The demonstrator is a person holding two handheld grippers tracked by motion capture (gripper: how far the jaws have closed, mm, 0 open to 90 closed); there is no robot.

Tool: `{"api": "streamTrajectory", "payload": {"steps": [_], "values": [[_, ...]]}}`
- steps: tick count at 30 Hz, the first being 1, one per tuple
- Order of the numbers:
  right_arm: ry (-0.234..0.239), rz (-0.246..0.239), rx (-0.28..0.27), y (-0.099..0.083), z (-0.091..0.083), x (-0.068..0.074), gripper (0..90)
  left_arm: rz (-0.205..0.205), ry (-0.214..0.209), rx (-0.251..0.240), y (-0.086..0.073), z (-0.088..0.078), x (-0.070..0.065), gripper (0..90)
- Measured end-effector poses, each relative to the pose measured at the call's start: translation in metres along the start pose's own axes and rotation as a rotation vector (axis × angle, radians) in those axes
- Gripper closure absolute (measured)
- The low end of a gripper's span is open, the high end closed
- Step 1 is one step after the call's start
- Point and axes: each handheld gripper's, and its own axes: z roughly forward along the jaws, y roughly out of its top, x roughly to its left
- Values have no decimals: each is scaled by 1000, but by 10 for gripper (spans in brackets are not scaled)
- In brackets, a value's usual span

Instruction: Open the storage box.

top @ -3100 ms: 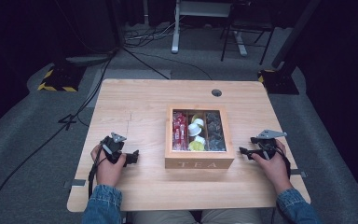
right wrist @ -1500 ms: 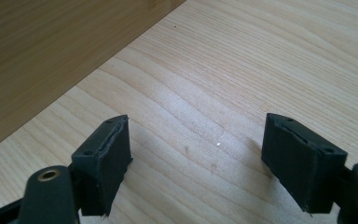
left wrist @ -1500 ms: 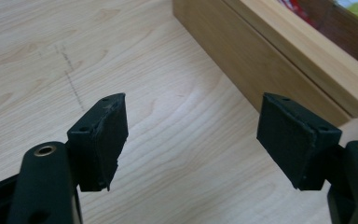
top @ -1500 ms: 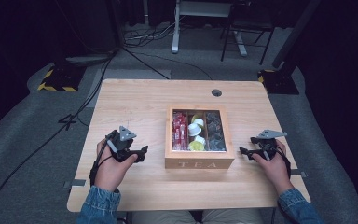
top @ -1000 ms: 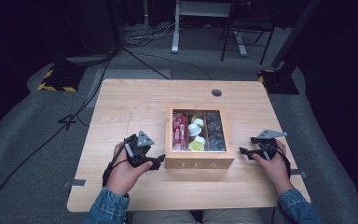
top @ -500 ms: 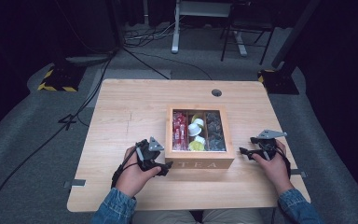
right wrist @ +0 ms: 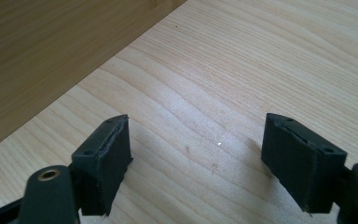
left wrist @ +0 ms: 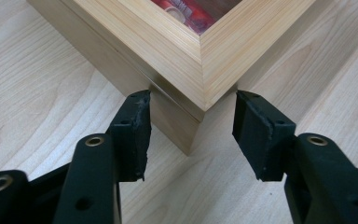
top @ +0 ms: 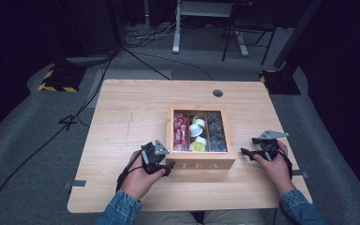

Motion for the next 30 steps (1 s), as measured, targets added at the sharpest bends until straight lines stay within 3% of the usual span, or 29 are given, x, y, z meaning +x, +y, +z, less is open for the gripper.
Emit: {"api": "streamTrajectory", "payload": {"steps": [8, 16, 18, 19, 20, 21, 23, 24, 26, 27, 30], "values": [[1, -3, 0, 0, 0, 0, 245, -19, -35, 6, 2, -9, 4, 571], [2, -2, 0, 0, 0, 0, 246, -16, -34, -10, 4, -14, 3, 627], [4, -5, -3, 0, -1, 0, 288, -23, -42, -17, 5, -15, 3, 644], [6, -6, -8, -1, -2, 1, 352, -27, -45, -20, 5, -16, 4, 645], [12, 0, -21, -3, -4, 1, 425, -26, -45, -21, 5, -15, 4, 645], [23, 36, -36, -4, -8, 0, 421, -26, -45, -20, 5, -15, 4, 645], [33, 60, -55, -3, -15, 0, 421, -26, -46, -21, 5, -16, 4, 645], [46, 67, -69, 2, -28, 1, 400, -35, -48, -23, 5, -15, 4, 644], [58, 78, -71, 5, -33, 2, 390, -32, -45, -23, 5, -16, 4, 644], [117, 84, -89, 14, -48, 7, 382, -31, -46, -23, 5, -16, 4, 644], [139, 65, -98, 21, -59, 15, 364, -37, -47, -28, 6, -17, 3, 643]]}}
